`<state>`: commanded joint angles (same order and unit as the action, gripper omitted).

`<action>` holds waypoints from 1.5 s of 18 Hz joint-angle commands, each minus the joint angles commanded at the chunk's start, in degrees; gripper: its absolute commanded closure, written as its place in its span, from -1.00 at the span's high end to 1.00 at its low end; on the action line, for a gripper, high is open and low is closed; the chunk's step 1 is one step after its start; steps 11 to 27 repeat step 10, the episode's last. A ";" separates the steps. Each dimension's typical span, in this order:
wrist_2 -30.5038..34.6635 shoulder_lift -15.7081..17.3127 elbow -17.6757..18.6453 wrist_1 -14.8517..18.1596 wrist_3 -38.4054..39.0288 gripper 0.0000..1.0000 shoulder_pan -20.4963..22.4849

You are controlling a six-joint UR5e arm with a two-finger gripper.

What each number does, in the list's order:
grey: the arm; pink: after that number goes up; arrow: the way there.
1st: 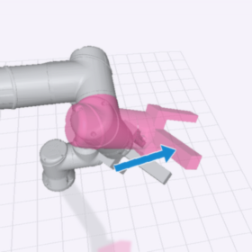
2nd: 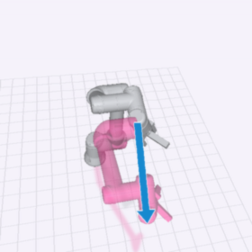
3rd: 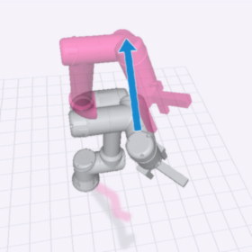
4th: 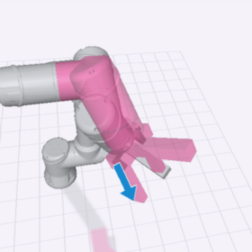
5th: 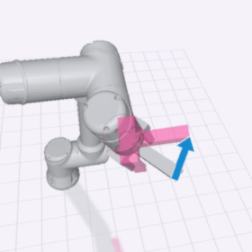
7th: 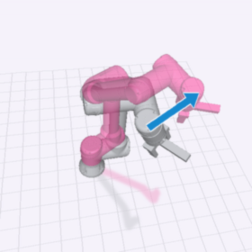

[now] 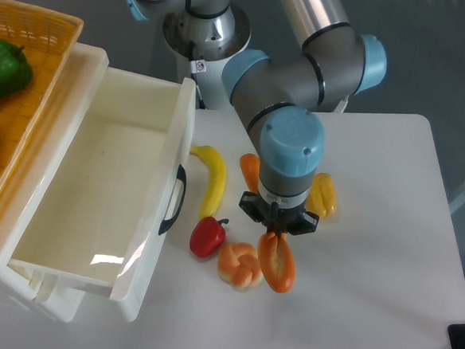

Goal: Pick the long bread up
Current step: 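Raise the gripper, lifting the baguette up off the table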

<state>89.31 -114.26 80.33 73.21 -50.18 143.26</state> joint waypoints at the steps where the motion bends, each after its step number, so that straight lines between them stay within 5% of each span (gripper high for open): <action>1: -1.58 0.09 -0.35 0.00 -0.09 -1.00 0.44; 27: -3.44 1.23 0.18 0.44 -4.31 -1.00 1.06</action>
